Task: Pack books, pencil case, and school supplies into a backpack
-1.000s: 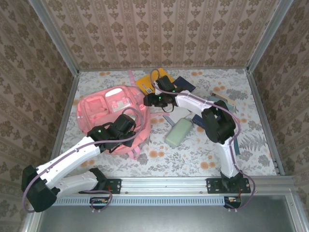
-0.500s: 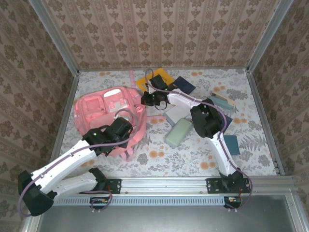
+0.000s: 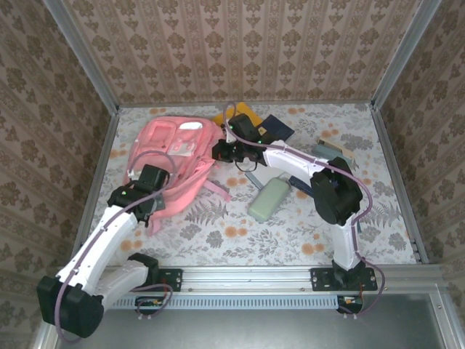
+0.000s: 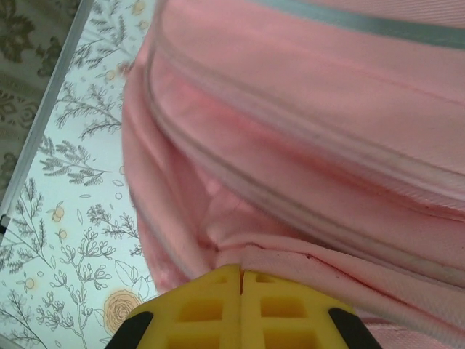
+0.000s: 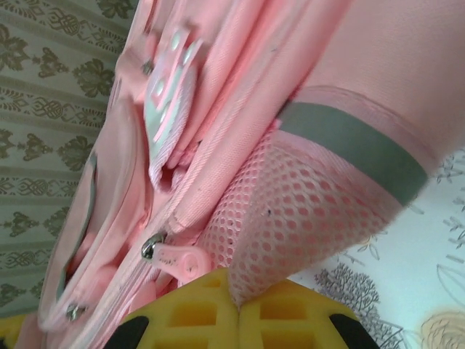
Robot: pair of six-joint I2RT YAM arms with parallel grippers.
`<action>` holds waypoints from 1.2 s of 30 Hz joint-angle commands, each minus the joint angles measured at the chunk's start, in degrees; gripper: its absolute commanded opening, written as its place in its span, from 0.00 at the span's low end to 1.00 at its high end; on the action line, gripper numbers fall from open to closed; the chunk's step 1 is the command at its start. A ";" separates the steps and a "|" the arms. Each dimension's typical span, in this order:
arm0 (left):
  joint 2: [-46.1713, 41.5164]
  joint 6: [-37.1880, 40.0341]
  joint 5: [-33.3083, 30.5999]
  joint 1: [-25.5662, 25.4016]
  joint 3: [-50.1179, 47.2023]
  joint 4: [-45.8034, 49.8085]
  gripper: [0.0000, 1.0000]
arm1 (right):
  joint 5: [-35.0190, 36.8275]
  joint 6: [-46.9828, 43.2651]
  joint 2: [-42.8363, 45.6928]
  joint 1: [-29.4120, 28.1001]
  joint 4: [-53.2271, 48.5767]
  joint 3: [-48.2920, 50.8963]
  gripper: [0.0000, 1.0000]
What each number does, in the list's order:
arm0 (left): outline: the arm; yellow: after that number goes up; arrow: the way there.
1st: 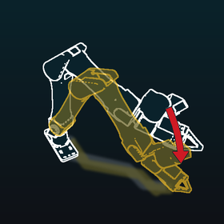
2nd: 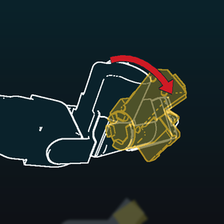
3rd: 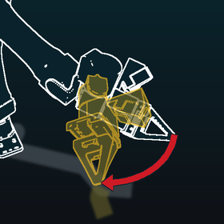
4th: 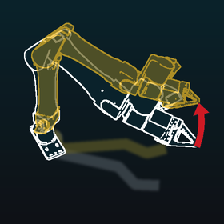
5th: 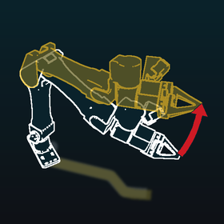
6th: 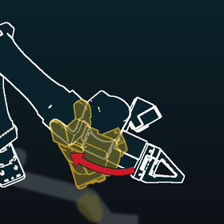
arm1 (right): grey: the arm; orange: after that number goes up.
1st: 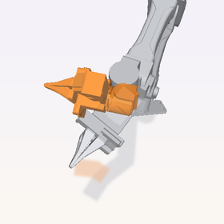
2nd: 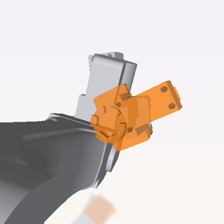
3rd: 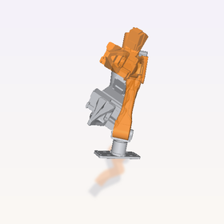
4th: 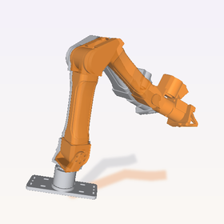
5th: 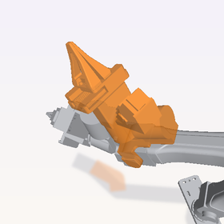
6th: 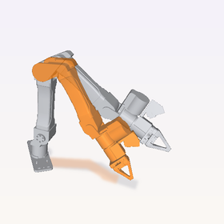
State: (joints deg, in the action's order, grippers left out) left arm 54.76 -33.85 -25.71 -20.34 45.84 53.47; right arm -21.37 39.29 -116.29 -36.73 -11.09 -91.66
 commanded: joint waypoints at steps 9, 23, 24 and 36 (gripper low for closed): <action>-6.56 3.25 8.26 -1.09 -1.47 -4.16 0.40 | 1.25 -0.66 -0.29 -3.70 2.85 3.42 0.57; 3.39 9.10 18.74 -13.32 -1.41 -18.90 0.44 | 7.48 -9.93 11.76 -3.00 8.41 21.64 0.55; 5.35 10.00 18.80 -13.78 -1.17 -19.29 0.44 | 7.39 -9.62 12.45 -3.00 10.58 23.34 0.54; 18.02 14.99 16.14 -15.28 -1.47 -20.50 0.51 | 6.76 -10.02 14.42 -3.26 26.79 34.87 0.51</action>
State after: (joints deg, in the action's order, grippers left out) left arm 71.40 -21.52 -8.32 -34.87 43.81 33.78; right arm -15.20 30.35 -103.09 -40.03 11.81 -56.27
